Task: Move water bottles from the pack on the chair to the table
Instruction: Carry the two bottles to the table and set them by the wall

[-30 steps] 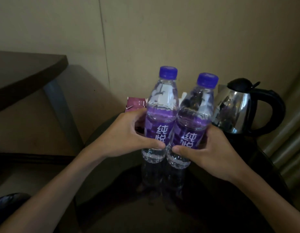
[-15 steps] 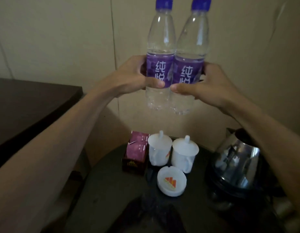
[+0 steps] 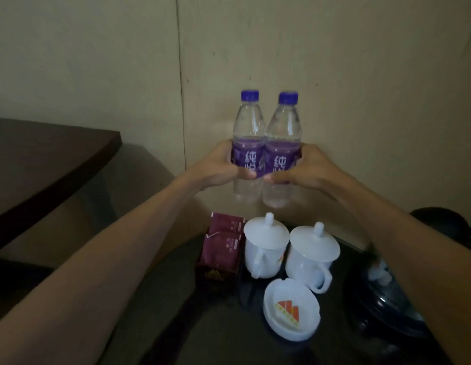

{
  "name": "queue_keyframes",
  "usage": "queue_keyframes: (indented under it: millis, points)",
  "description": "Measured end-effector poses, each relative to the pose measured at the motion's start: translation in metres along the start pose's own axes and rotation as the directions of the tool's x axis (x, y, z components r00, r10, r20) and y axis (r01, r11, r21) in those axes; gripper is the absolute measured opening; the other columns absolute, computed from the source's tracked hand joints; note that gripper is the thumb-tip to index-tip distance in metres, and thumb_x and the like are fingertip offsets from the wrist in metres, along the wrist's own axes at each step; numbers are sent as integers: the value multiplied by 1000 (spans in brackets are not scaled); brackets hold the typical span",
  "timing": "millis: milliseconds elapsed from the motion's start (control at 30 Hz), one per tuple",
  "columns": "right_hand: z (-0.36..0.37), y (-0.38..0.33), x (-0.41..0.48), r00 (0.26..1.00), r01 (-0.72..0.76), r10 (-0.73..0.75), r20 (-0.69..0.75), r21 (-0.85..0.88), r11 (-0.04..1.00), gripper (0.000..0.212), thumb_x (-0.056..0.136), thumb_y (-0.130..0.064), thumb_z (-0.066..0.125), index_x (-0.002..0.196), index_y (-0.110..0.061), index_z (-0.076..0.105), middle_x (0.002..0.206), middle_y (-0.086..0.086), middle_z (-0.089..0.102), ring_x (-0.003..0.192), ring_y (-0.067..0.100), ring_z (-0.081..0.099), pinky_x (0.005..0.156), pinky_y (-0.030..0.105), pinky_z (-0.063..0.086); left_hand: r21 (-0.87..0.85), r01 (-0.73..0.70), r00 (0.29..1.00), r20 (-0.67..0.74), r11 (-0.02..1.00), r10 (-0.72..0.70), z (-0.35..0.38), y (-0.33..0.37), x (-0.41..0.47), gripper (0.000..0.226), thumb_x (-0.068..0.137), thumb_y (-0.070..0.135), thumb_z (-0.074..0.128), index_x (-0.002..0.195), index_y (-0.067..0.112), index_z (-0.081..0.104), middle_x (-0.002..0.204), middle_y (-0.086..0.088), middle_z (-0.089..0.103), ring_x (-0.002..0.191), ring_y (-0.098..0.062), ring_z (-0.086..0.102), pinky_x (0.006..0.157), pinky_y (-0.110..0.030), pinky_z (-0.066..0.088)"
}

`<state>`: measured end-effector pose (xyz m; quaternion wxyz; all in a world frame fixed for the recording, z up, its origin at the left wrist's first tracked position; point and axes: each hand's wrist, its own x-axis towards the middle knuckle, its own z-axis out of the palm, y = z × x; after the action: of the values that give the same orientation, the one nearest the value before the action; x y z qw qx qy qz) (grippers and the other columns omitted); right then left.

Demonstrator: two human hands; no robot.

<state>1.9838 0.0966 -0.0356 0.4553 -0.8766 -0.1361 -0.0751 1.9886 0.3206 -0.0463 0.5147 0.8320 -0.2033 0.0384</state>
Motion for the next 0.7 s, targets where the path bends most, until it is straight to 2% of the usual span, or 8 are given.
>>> queue_keyframes:
  millis: [100,167,267,433,600,700]
  points:
    - [12,16,9,994,-80,81,71,-28,996,59,63,-13,97,116,-24,72,110,-3,77,98,10,73,79,26,61,-9,38,997,64,999,-38,5,-24,7,82,73,9,87,145,17,48,132,-3,66,120,-18,64,100,-42,54]
    - [17,25,11,984,-133,137,118,-37,990,60,64,-11,96,120,-18,73,110,1,78,101,18,74,85,33,62,-20,71,992,105,997,-68,7,-35,9,82,72,10,87,143,20,49,128,0,67,116,-17,65,88,-36,59]
    - [23,35,12,966,-198,197,169,-12,980,57,63,-10,96,115,-20,75,106,0,80,100,21,76,84,34,63,-8,108,980,170,994,-105,8,-46,11,78,70,11,89,138,24,52,120,4,68,108,-14,66,77,-29,59]
    - [31,47,8,940,-264,256,223,5,964,62,60,-6,96,118,-18,75,109,4,81,104,26,75,95,45,61,-43,181,958,234,982,-167,14,-61,16,75,68,2,88,132,22,52,119,-1,69,107,-19,67,84,-35,60]
    - [31,47,8,934,-267,253,254,24,963,59,63,-2,95,116,-17,76,107,2,81,105,24,76,90,38,62,-42,164,955,257,986,-148,11,-66,18,78,66,5,90,134,19,54,117,0,70,107,-16,68,79,-31,60]
    - [30,51,4,934,-266,247,257,41,963,56,67,-1,92,117,-17,76,110,3,81,107,25,75,96,42,59,-49,149,957,257,988,-132,12,-67,14,84,66,5,90,138,21,49,121,1,67,109,-15,66,78,-29,60]
